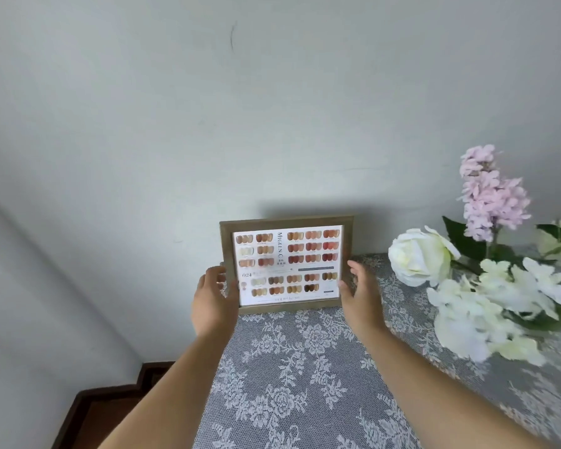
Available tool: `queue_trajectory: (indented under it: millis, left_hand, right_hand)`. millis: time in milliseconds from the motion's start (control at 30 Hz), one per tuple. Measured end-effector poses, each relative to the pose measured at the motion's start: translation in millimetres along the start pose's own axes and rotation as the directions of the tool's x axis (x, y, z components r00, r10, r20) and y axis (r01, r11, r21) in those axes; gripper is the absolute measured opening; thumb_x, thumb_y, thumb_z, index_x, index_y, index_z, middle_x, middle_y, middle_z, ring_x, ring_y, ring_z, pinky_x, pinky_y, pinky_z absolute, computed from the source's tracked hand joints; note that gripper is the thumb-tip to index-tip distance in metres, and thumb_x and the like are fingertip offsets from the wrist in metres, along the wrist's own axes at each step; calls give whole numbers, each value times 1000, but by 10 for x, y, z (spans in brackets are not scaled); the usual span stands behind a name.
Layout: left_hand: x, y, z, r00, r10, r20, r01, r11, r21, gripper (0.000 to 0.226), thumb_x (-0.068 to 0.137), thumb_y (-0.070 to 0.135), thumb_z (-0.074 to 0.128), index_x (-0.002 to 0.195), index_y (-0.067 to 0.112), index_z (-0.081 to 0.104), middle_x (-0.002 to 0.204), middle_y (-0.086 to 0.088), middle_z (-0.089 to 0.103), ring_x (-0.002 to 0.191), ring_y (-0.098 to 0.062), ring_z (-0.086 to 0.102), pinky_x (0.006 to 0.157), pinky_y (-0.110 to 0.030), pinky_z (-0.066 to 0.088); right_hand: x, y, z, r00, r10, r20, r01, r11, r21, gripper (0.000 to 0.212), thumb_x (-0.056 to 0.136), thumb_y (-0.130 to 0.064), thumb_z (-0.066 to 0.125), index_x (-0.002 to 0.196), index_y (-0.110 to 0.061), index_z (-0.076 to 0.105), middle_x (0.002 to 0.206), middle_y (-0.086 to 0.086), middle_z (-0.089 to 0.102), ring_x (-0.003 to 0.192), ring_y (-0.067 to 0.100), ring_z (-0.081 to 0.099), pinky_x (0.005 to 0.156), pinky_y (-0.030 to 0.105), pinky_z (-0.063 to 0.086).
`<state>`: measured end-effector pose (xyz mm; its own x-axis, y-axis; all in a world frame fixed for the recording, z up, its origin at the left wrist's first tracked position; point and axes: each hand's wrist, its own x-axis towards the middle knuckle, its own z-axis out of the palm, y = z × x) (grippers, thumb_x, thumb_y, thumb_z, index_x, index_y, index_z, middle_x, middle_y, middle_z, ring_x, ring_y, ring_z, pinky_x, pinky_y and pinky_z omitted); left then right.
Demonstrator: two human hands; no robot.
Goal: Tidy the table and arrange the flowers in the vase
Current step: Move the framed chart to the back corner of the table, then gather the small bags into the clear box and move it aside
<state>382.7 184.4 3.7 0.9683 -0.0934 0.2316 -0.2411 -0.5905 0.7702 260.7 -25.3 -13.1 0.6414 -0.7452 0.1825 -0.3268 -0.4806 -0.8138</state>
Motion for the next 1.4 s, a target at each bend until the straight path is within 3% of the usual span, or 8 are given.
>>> queue_trajectory:
  millis: [200, 433, 500, 733, 900, 1067, 1233, 1400]
  left_hand:
    - [-697, 265, -46, 989, 76, 128, -83, 995, 55, 22, 84, 28, 62, 104, 25, 54, 104, 4, 63, 89, -13, 60, 75, -32, 53]
    - [-1823, 849, 322, 940, 115, 322, -149, 985, 83, 27, 84, 32, 63, 108, 25, 55, 109, 5, 61, 91, -12, 58, 76, -30, 53]
    - [-2173, 1005, 489, 905, 122, 407, -177, 979, 100, 31, 84, 34, 62, 113, 25, 53, 114, 4, 58, 93, -11, 57, 77, -30, 52]
    - [-3042, 1127, 965, 725, 114, 679, -352, 909, 224, 47, 81, 37, 65, 124, 30, 46, 133, 1, 48, 108, -15, 55, 89, -30, 49]
    - [-3276, 985, 1103, 635, 45, 771, -459, 825, 330, 60, 77, 38, 68, 130, 35, 40, 140, 3, 42, 116, -15, 49, 97, -37, 45]
    - [-3086, 869, 1249, 552, -34, 833, -517, 770, 375, 80, 65, 46, 76, 134, 39, 35, 142, 6, 40, 122, -17, 44, 105, -45, 37]
    - [-2960, 931, 1331, 513, 1, 859, -519, 797, 309, 45, 71, 32, 75, 113, 26, 57, 126, 8, 57, 110, -13, 53, 96, -32, 43]
    - [-2768, 1029, 1286, 312, -55, 948, -394, 901, 182, 22, 81, 29, 66, 98, 15, 68, 113, -5, 66, 99, -14, 57, 107, -46, 35]
  right_hand:
    - [-586, 116, -544, 984, 6, 176, -8, 1000, 9, 40, 90, -23, 52, 129, -25, 43, 128, 1, 50, 105, 13, 52, 80, 33, 55]
    - [-1096, 833, -1764, 957, -13, 289, 32, 998, -62, 29, 92, -27, 51, 121, -28, 51, 128, -5, 52, 113, 12, 50, 80, 20, 43]
    - [-1238, 1058, -2106, 953, 15, 303, 11, 997, -83, 26, 92, -27, 53, 118, -28, 52, 125, -5, 53, 108, 11, 51, 73, 14, 42]
    - [-1577, 1641, -2762, 905, 129, 406, -7, 957, -289, 35, 90, -25, 55, 125, -24, 49, 132, -5, 52, 113, 13, 53, 90, 24, 41]
    - [-1690, 1859, -2766, 841, 202, 502, 14, 919, -394, 52, 84, -25, 63, 132, -27, 43, 133, -3, 49, 106, 21, 60, 87, 30, 51]
    - [-1473, 1890, -2487, 767, 247, 592, 147, 830, -538, 80, 72, -37, 73, 140, -27, 31, 135, -1, 47, 119, 18, 48, 100, 34, 42]
    - [-1375, 1937, -2451, 729, 321, 605, 185, 758, -626, 83, 60, -35, 81, 130, -27, 36, 122, -3, 52, 105, 14, 51, 94, 35, 44]
    - [-1297, 1988, -2536, 614, 433, 660, -36, 851, -524, 45, 68, -15, 77, 104, -21, 50, 92, -5, 57, 80, 10, 58, 76, 28, 54]
